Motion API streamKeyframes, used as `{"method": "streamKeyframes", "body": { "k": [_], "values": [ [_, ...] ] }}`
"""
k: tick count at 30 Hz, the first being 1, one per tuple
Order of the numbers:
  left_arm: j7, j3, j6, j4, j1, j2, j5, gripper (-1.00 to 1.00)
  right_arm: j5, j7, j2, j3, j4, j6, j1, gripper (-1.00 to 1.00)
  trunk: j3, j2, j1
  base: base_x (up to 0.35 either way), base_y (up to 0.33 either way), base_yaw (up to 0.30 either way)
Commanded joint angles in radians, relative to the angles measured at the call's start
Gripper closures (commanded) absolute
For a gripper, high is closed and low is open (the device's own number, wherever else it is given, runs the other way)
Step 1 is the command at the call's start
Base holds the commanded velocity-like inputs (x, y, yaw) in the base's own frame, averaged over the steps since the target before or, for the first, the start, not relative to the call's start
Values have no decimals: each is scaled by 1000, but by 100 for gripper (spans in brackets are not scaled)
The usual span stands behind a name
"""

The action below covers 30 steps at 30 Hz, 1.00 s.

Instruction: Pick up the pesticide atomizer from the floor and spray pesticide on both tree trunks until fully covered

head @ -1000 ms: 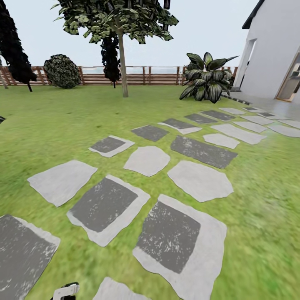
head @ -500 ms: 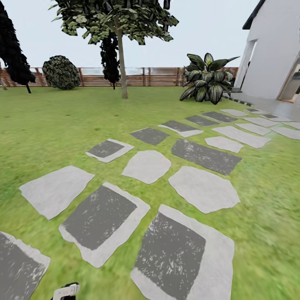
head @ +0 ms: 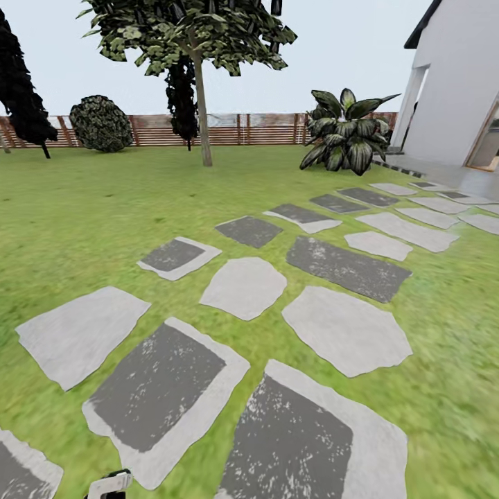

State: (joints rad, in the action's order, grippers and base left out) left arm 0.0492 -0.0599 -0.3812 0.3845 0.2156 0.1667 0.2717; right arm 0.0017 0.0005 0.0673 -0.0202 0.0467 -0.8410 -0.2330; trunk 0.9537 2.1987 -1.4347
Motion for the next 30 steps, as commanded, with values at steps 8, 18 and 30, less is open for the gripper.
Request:
{"method": "streamKeyframes", "body": {
  "k": [8,18,30],
  "values": [
    [3,-6,-4,-1,1,1,11,100,0,0,0,-2,-1,-3,0,-100,1,0,0,340,0,0],
    [3,-6,-4,-2,1,0,11,100,0,0,0,-1,-1,-3,-1,-100,1,0,0,340,0,0],
    [3,-8,-4,-2,1,-3,10,100,0,1,0,-1,-1,-3,-1,-100,1,0,0,340,0,0]
  ]
}}
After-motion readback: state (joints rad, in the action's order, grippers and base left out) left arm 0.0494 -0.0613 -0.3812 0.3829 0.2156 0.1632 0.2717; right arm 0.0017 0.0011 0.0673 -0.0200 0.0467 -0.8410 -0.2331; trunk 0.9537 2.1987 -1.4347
